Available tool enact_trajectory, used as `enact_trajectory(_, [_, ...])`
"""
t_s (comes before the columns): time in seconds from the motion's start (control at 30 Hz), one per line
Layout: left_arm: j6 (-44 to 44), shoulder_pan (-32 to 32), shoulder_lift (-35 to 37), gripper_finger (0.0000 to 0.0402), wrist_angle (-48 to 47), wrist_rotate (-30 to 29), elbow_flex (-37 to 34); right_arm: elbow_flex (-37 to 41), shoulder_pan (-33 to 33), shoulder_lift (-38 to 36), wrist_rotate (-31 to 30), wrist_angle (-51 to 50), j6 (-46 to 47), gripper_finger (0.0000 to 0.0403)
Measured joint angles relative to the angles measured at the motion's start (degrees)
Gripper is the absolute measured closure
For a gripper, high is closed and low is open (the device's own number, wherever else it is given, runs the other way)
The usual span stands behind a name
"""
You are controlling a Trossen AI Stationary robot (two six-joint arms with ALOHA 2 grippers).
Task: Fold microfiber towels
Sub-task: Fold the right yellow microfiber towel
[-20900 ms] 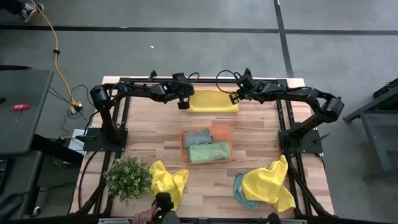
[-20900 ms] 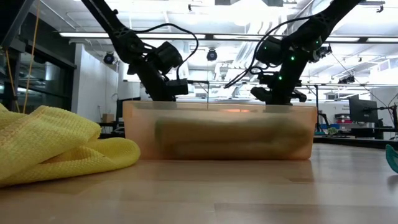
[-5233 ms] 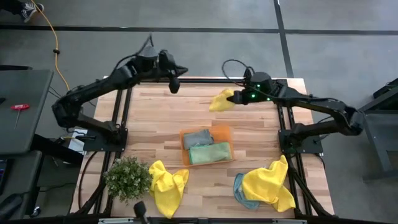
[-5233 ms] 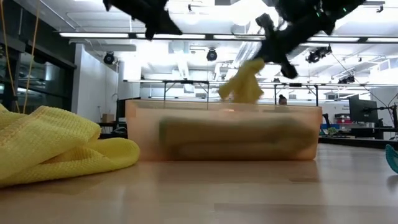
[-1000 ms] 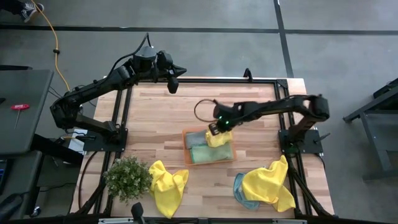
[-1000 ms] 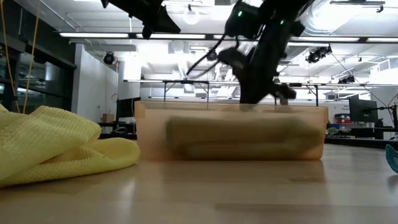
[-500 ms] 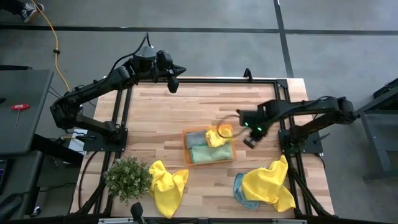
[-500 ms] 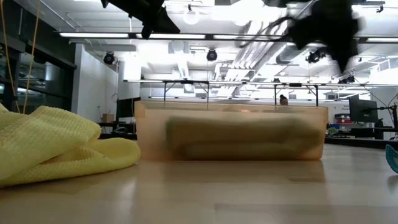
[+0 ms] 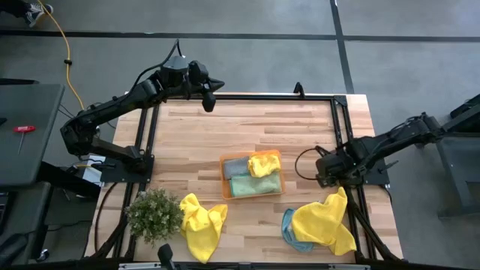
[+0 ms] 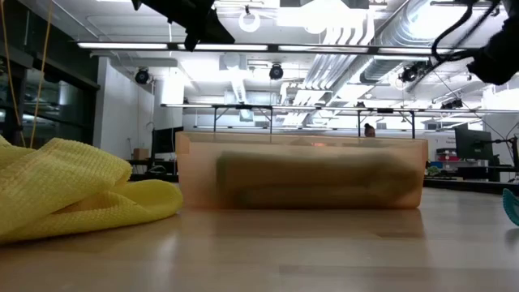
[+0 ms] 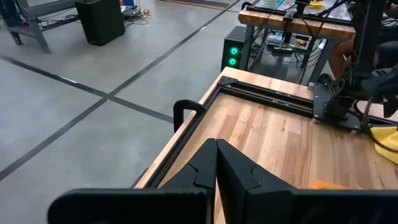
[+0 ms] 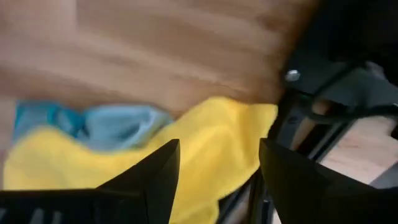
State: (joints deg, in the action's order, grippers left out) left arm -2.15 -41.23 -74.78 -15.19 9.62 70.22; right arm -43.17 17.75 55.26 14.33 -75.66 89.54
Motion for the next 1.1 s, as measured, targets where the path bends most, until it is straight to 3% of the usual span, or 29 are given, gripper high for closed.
enact_trajectory(0.13, [0.0, 0.0, 0.0, 0.0402, 0.0, 0.0, 0.0, 0.5, 1.4, 0.6, 1.9, -0.3, 5.1, 0.019])
enact_trajectory(0.33, [0.0, 0.0, 0.0, 0.0402, 0.0, 0.0, 0.0, 1.1, 6.6, 4.5, 6.4, 3.2, 2.3, 0.019])
enact_trajectory(0.43, [0.0, 0.0, 0.0, 0.0402, 0.0, 0.0, 0.0, 1.1, 8.8, 7.0, 7.2, 1.6, 6.8, 0.019])
enact_trajectory(0.57, [0.0, 0.0, 0.0, 0.0401, 0.0, 0.0, 0.0, 1.1, 11.1, 10.2, 6.9, 3.4, 15.3, 0.019])
enact_trajectory(0.77, [-0.6, 0.0, 0.0, 0.0402, 0.0, 0.0, 0.0, 1.0, 14.0, 16.0, 0.4, 4.8, 26.5, 0.019])
enact_trajectory(1.1, [-0.6, 0.0, 0.0, 0.0401, 0.0, 0.0, 0.0, 1.0, 14.9, 24.8, 1.2, 1.1, 33.9, 0.019])
